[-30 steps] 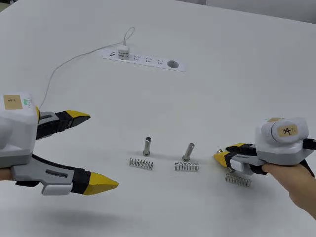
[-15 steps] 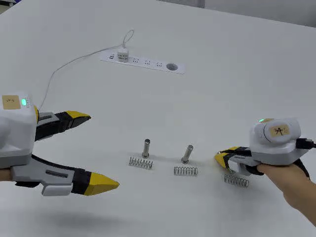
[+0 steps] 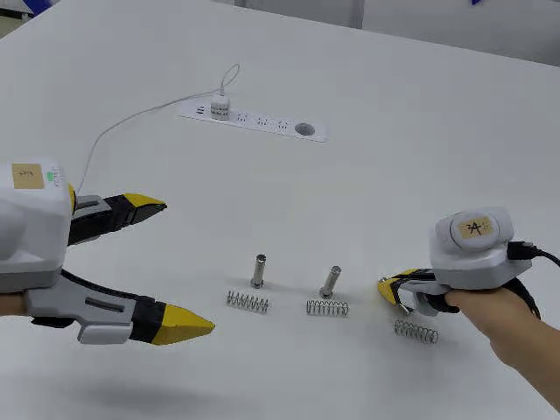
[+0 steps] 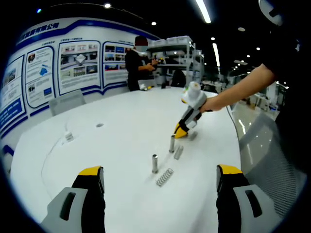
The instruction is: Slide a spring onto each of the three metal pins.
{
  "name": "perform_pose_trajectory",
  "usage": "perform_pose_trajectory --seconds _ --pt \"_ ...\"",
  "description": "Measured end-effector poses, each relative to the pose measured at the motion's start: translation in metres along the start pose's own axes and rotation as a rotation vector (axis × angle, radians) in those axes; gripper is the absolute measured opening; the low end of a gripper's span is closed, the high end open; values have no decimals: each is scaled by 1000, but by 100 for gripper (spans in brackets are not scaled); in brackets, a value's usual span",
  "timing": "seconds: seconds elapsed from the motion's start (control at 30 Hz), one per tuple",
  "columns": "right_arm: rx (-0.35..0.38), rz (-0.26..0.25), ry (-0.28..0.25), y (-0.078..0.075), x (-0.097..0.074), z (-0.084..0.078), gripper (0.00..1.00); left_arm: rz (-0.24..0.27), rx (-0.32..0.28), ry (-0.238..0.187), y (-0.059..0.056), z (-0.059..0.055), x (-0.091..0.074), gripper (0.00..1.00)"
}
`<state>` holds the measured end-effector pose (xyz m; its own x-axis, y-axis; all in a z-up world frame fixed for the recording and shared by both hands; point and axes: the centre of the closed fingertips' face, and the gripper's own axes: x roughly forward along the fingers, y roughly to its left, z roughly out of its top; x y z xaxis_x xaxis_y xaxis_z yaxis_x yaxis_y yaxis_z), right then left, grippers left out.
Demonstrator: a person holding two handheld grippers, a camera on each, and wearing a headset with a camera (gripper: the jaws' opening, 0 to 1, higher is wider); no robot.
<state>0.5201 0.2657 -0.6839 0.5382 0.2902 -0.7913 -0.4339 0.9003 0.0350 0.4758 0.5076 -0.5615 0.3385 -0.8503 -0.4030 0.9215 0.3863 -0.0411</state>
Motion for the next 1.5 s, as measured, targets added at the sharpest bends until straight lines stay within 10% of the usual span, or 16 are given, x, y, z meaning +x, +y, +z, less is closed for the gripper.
perform_pose_trajectory --seconds 1.5 --pt "-51 -57 -207 4 -53 8 8 4 35 -28 -12 16 -13 98"
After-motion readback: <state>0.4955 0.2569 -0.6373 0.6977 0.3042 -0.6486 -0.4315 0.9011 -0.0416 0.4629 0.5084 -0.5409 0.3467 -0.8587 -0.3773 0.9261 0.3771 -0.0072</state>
